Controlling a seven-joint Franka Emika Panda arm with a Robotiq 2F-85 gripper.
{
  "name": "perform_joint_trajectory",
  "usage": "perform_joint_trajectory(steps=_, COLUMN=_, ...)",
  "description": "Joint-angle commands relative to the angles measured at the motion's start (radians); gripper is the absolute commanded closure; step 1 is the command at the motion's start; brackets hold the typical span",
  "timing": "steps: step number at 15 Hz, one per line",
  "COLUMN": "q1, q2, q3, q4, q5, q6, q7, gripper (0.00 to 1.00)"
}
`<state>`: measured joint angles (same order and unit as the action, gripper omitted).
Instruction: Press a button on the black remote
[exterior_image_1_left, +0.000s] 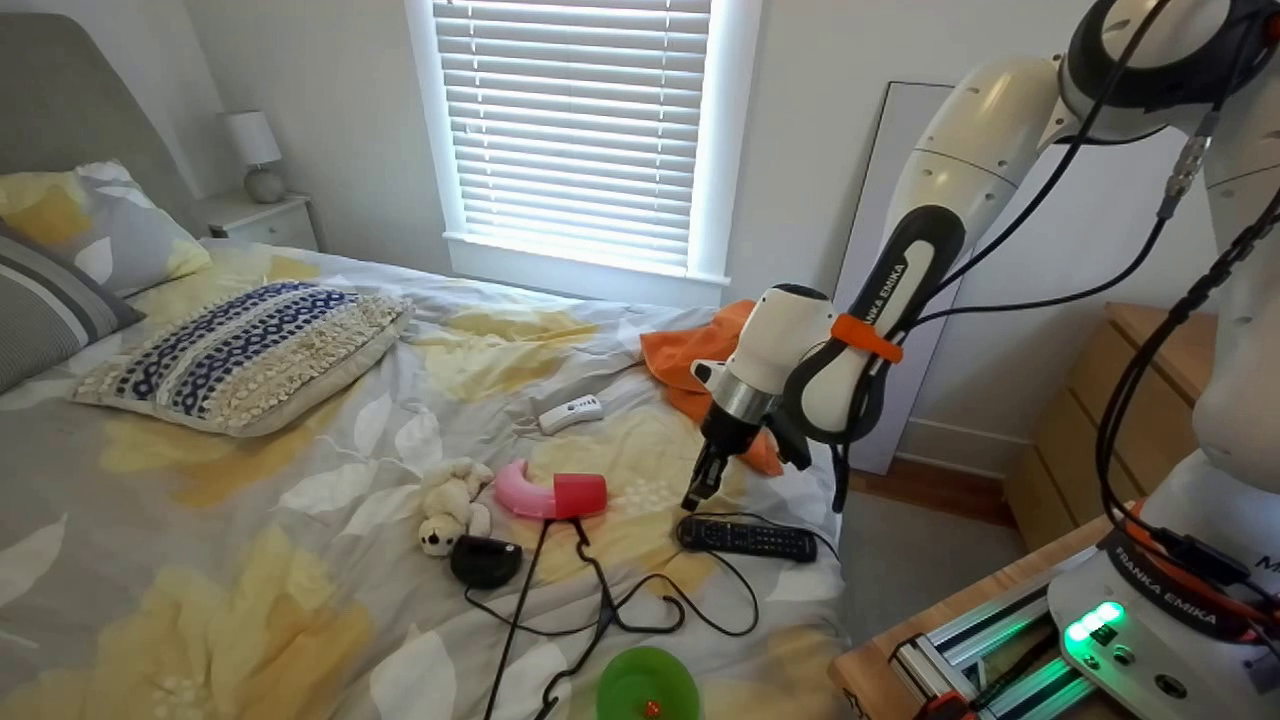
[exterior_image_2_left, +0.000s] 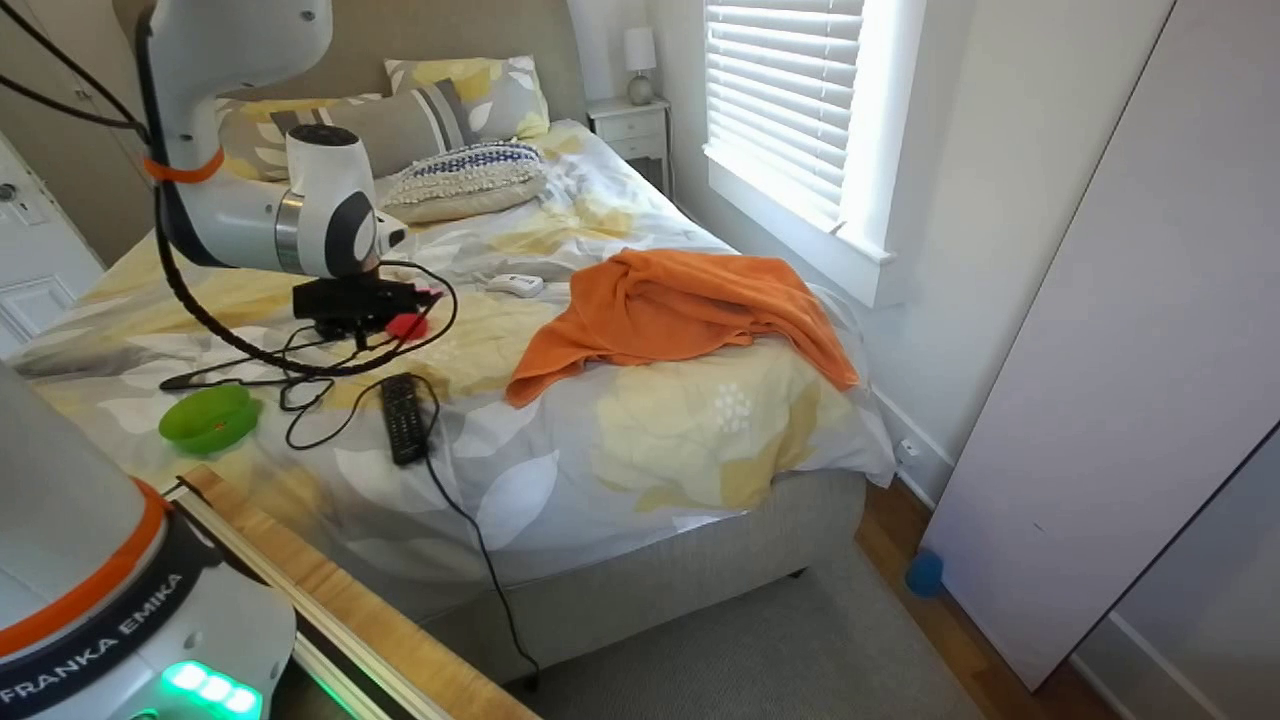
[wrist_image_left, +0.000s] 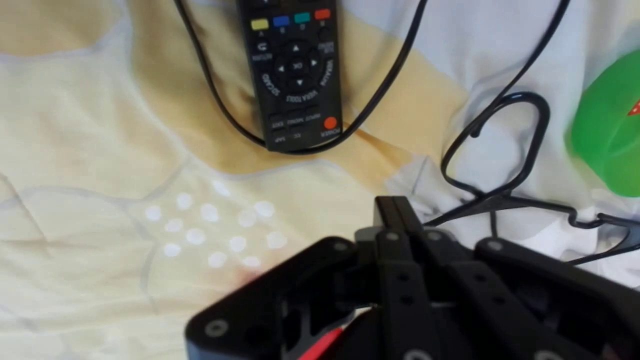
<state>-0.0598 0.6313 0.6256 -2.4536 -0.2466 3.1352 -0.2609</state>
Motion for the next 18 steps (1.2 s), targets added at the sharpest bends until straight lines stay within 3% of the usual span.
perform_joint_trajectory(steps=1, q1=0.027, q2=-0.171, q3=-0.028, q4=-0.069, q5=0.067, q6=-0.087, q7=0.076, gripper=0.73)
perform_joint_trajectory(steps=6, q1=0.059, q2=-0.359, q3=-0.024, q4=-0.091, q5=0.136, q6=-0.242, q7=0.082, gripper=0.38)
perform_joint_trajectory(steps=11, q1=0.158, q2=-0.547, q3=-0.048, q4=-0.087, q5=0.206, q6=-0.405, q7=0.068, gripper=0.01)
perform_joint_trajectory(steps=14, q1=0.229, q2=-0.616, q3=-0.068, q4=-0.08, q5=0.264, q6=-0.441, q7=0.042, gripper=0.0)
perform_joint_trajectory(steps=17, q1=0.302, q2=-0.684, q3=-0.118, q4=-0.092, q5=0.198, q6=-0.429, q7=0.066, gripper=0.0)
perform_joint_trajectory(steps=18, q1=0.312, q2=-0.621, q3=-0.141, q4=-0.059, q5=0.216, q6=-0.425, q7=0.064, gripper=0.0)
